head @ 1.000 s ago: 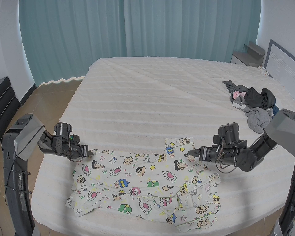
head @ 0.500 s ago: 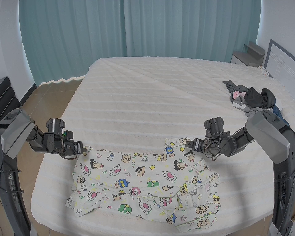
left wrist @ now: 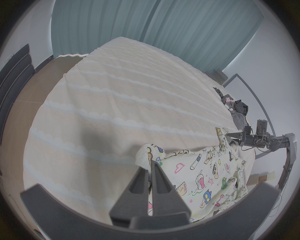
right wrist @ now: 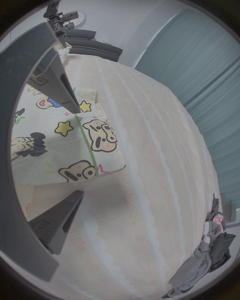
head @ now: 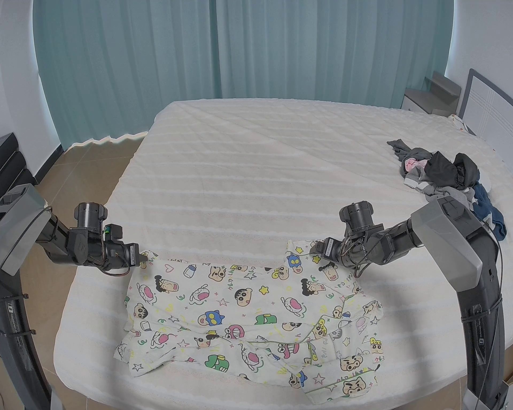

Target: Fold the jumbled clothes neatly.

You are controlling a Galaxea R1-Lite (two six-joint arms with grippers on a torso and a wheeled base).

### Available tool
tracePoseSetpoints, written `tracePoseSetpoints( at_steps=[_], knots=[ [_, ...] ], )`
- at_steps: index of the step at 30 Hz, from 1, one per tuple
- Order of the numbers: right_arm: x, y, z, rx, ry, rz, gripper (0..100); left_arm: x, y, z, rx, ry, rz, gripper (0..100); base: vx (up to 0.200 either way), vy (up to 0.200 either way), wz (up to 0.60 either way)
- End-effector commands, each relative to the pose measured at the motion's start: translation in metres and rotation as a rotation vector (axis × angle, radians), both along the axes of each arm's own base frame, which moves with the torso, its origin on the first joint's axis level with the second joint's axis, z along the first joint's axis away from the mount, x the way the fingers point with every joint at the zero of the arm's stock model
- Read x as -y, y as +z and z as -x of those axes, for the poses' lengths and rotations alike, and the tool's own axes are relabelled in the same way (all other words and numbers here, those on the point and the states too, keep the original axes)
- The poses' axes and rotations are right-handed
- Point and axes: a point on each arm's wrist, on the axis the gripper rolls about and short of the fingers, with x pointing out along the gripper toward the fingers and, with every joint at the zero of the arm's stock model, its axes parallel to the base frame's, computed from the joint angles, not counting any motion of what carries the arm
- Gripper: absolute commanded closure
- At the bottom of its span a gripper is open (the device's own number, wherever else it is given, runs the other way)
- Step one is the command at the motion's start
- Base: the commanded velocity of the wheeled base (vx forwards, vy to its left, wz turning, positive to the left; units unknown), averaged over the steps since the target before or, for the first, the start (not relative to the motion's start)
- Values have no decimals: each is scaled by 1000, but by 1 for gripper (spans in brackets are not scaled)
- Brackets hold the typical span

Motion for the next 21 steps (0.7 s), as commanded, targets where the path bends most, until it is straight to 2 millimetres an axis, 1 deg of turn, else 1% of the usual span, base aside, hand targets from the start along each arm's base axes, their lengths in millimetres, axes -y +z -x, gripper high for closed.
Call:
tracePoseSetpoints(
  at_steps=[1, 3, 6, 8, 9, 10, 14, 21],
  knots=[
    [-3, -9, -4, -10, 1, 0, 100, 0, 3, 2, 4, 1, 0, 100, 0, 0, 0],
    [-4, -9, -4, -8, -2, -4, 100, 1, 2, 2, 2, -1, 0, 100, 0, 0, 0],
    [-4, -2, -9, 17, -20, -32, 100, 1, 2, 2, 2, -1, 0, 100, 0, 0, 0],
    [-5, 10, -15, 47, -64, -88, 100, 0, 1, 2, -1, 2, -1, 100, 0, 0, 0],
    [-5, 11, -16, 49, -71, -95, 100, 0, 2, 2, 0, 4, -1, 100, 0, 0, 0],
    [-5, 16, -19, 62, -88, -115, 100, 0, 2, 1, 2, 5, -5, 100, 0, 0, 0],
    [-4, 22, -20, 79, -96, -126, 100, -1, 4, 0, 9, 15, -13, 100, 0, 0, 0],
    [-3, 32, -25, 172, -122, -137, 100, -3, 7, -8, 111, 69, -48, 100, 0, 0, 0]
  ],
)
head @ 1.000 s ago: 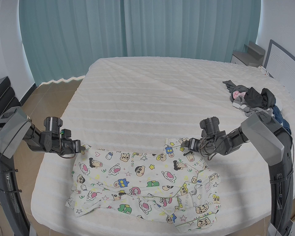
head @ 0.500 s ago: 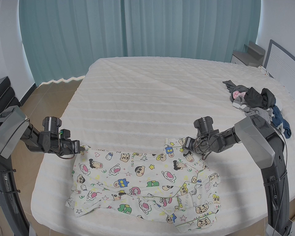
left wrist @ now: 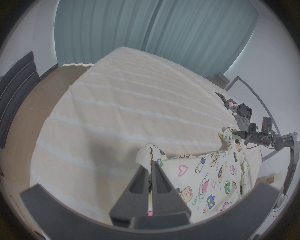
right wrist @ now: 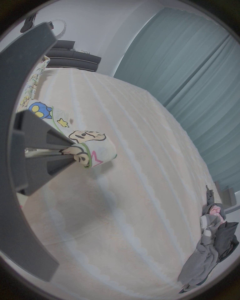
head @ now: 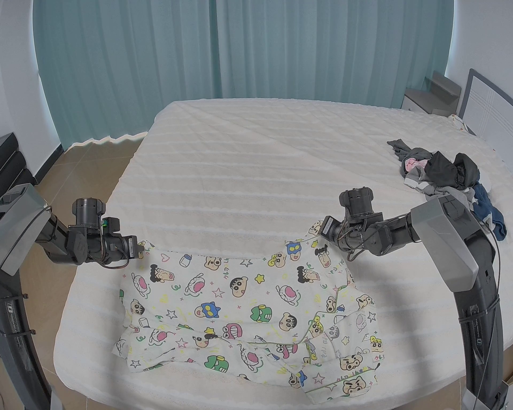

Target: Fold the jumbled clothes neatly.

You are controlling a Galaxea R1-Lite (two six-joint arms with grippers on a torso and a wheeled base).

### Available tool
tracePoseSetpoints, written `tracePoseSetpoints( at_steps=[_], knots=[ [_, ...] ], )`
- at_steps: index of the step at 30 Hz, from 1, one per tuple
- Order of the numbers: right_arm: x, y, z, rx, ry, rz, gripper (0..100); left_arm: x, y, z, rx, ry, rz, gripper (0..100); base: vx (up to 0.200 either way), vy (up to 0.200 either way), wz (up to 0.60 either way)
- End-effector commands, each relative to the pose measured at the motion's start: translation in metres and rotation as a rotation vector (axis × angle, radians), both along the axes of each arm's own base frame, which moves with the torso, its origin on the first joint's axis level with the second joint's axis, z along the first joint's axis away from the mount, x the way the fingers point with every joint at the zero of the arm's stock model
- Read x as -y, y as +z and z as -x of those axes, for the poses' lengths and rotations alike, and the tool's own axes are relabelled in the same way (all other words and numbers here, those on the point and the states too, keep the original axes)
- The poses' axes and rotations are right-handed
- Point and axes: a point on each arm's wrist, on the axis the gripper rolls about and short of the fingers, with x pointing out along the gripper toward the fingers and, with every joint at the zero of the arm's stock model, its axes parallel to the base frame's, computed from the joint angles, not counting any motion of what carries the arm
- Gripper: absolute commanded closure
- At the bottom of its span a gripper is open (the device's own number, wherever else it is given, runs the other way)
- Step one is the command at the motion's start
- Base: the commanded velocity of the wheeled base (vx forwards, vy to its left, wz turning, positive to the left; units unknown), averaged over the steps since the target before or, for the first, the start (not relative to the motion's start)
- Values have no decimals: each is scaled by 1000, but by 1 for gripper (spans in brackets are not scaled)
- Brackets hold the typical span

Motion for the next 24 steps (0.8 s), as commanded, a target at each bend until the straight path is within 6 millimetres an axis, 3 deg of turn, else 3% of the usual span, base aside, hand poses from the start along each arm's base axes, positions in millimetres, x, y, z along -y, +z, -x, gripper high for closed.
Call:
tracePoseSetpoints(
  at_steps=[1, 9, 24],
  knots=[
    [2, 7, -1, 37, -15, 2, 100, -1, -3, -2, 15, 17, -5, 100, 0, 0, 0],
    [2, 26, -3, 128, -22, -28, 100, 0, -7, -5, 17, 19, -1, 100, 0, 0, 0],
    [15, 33, 3, 134, -50, -31, 100, -1, -4, -9, 112, 71, 52, 100, 0, 0, 0]
  ],
)
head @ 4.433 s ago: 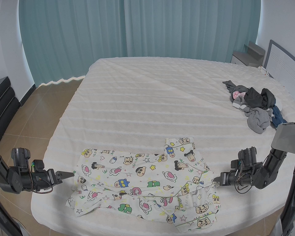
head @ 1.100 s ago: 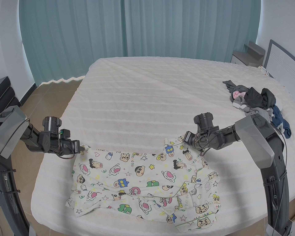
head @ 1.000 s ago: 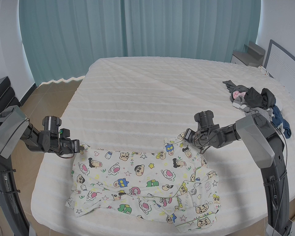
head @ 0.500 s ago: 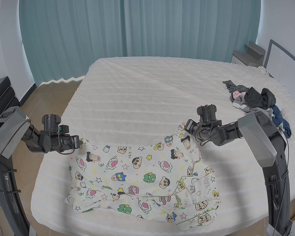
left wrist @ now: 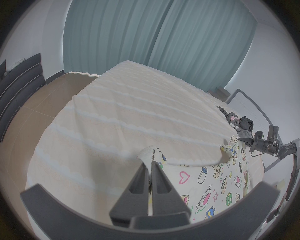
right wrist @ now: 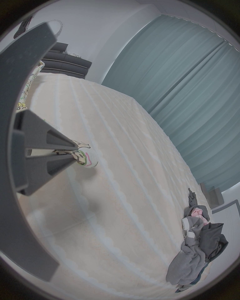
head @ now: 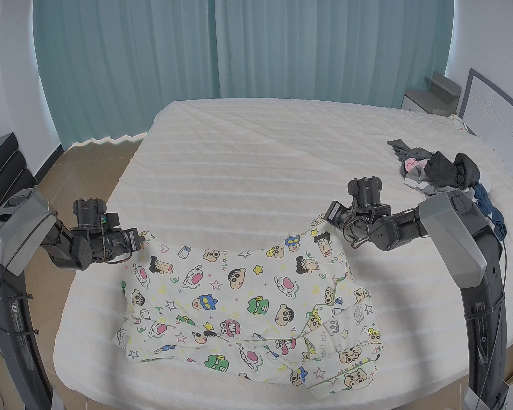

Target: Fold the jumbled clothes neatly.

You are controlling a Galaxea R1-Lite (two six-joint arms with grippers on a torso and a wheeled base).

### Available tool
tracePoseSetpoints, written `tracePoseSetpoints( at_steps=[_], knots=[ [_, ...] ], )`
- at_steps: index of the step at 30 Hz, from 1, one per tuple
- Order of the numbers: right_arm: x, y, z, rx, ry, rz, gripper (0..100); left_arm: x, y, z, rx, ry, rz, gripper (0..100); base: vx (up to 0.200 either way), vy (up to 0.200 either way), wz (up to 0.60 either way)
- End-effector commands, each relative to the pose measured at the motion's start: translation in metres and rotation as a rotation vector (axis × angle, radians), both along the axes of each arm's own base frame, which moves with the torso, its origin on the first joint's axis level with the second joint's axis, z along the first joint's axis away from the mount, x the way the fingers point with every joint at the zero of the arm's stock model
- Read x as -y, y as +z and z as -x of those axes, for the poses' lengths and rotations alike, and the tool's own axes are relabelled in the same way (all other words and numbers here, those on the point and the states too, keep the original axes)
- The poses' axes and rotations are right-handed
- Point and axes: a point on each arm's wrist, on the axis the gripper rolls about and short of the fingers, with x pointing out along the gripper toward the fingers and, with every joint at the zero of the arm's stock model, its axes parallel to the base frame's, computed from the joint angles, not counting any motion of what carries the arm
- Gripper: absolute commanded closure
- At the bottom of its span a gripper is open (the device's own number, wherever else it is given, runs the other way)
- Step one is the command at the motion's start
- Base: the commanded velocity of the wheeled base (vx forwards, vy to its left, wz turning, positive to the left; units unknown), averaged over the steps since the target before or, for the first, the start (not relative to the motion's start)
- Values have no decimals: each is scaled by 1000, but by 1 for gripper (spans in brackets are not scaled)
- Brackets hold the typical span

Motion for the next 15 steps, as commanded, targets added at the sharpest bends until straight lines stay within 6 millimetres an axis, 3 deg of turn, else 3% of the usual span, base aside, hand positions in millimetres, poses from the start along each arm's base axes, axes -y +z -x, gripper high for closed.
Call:
tracePoseSetpoints(
  at_steps=[1, 8, 15],
  knots=[
    [7, 6, 8, -5, 0, -4, 100, -1, -2, 5, -9, -1, 5, 100, 0, 0, 0],
    [5, -5, 23, -69, 73, -16, 100, 0, -5, 13, -32, -6, 6, 100, 0, 0, 0],
    [4, -16, 25, -107, 93, -17, 100, 0, -2, 17, -19, -6, 4, 100, 0, 0, 0]
  ],
)
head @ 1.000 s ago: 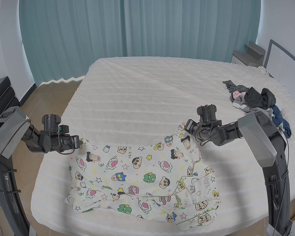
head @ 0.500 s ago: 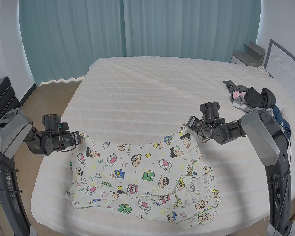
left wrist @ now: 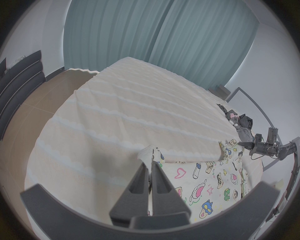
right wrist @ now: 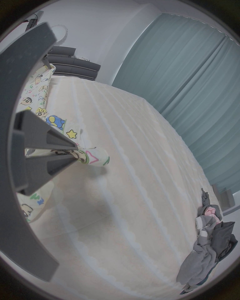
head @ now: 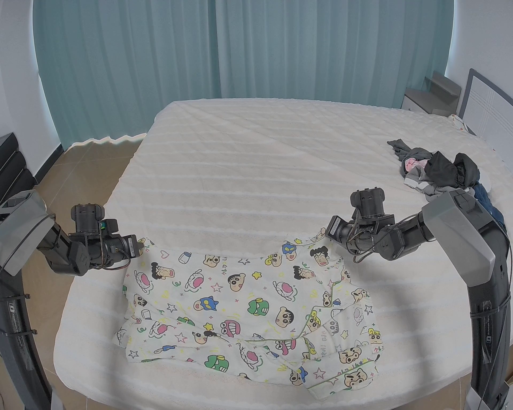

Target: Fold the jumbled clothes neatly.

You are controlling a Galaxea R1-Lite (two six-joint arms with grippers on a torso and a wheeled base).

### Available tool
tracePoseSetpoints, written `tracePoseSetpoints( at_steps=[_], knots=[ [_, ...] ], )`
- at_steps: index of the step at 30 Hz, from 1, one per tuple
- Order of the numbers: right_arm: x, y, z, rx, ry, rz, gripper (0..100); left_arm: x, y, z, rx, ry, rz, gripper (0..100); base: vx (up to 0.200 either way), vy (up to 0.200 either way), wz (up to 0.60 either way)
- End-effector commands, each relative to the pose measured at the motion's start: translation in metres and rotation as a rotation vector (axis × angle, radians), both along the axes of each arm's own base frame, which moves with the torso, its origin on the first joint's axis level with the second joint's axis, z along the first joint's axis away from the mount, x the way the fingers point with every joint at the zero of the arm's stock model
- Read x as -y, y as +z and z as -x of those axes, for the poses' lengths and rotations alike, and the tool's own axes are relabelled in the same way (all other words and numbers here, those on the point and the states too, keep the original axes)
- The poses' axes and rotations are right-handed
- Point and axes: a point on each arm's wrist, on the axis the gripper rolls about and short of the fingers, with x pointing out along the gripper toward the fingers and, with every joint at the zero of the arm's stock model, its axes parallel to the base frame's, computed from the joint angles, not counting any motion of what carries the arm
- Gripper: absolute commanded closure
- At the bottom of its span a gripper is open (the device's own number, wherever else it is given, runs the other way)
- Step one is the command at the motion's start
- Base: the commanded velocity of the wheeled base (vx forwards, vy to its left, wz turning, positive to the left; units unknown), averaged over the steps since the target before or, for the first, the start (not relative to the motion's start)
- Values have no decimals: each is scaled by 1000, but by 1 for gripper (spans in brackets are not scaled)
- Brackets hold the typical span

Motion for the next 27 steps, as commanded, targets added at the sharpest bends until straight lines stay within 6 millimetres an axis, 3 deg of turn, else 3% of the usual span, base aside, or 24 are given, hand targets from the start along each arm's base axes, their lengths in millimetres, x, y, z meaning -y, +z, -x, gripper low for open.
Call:
tracePoseSetpoints(
  at_steps=[1, 4, 6, 12, 20, 27],
  knots=[
    [1, 4, 2, 6, 0, -7, 100, 0, 6, 6, 16, 2, 2, 100, 0, 0, 0],
    [4, 13, 6, 11, 8, -17, 100, -1, 6, 11, 11, 1, -1, 100, 0, 0, 0],
    [7, 19, 19, -10, 45, -28, 100, -2, 5, 19, 5, -30, -8, 100, 0, 0, 0],
    [17, 20, 48, -35, 155, -28, 100, -4, 4, 38, 3, -112, -70, 100, 0, 0, 0],
    [28, 23, 68, 8, 195, -29, 100, -7, 10, 59, 66, -124, -94, 100, 0, 0, 0],
    [39, 29, 89, -7, 269, -25, 100, -12, 3, 80, 63, -189, -156, 100, 0, 0, 0]
  ],
)
